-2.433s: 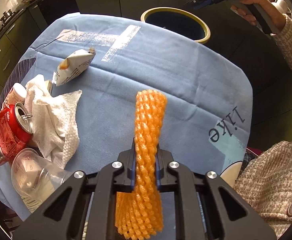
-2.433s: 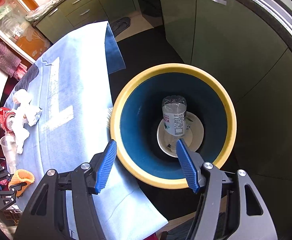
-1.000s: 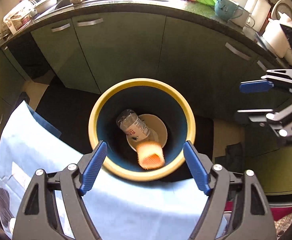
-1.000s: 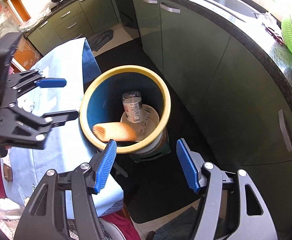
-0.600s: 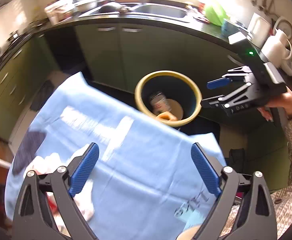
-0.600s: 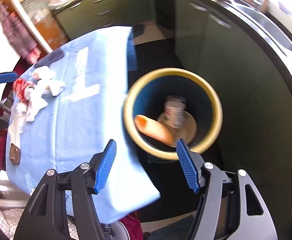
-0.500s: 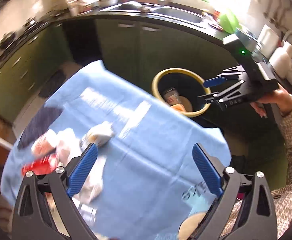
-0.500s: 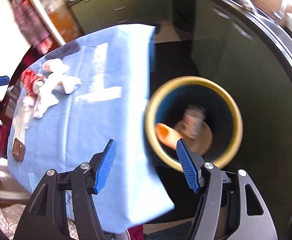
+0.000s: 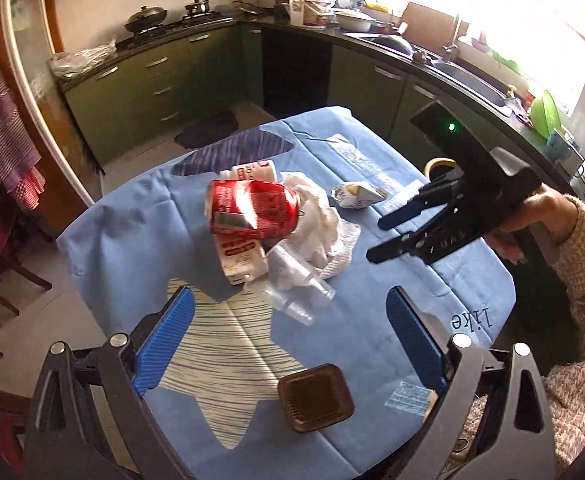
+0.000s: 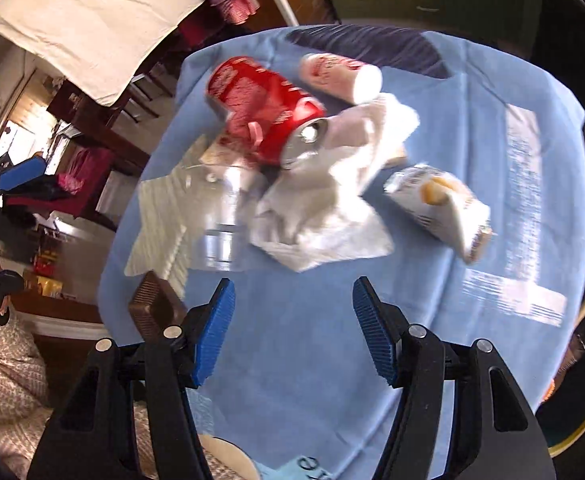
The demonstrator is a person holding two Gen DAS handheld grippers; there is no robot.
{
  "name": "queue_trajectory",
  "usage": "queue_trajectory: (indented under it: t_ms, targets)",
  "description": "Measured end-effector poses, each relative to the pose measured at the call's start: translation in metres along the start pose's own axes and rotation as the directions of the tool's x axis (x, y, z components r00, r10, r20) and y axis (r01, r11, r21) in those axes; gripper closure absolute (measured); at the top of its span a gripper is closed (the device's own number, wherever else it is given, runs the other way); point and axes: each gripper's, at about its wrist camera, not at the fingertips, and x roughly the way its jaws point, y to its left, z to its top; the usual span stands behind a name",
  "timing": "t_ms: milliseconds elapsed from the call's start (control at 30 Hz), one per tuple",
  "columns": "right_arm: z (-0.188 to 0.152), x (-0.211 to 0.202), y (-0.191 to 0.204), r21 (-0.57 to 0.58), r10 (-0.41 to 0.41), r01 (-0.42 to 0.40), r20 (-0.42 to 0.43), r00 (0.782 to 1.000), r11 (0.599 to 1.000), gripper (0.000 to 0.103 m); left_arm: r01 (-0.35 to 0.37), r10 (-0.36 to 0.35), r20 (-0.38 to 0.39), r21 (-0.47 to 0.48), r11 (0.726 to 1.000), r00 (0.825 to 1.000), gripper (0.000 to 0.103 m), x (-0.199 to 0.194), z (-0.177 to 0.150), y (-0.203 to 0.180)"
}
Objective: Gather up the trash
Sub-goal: 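Grasp the clear plastic cup with the right gripper, then carry the plastic cup over the bin and open the right gripper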
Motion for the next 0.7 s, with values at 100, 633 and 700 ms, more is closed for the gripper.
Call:
queue_trajectory:
  t_ms: [100,633,700]
  targets:
    - [0.01,0.026,0.029,-0.018,-0.016,0.015,-0.049,0.999,1.0,0.04,-0.037,0.038,0.017,-0.033,0.999,0.999,0.01,-0.013,-0.008,0.02]
    - [0.044,0.103,0.057,-0.01,-0.148,0.148,-0.113,0.983,0.989,0.042,-0.015,0.014,-0.006,-0.074,0.997,1.0,0.009,-0.009,-0.041,0.048]
    - [0.042,0.101,0.058,-0.015,-0.148,0.147,-0.105,0.983,0.989,0.044,-0.009,0.008,-0.017,-0.066,0.998,1.0,0.009,-0.004,-0.041,0.045]
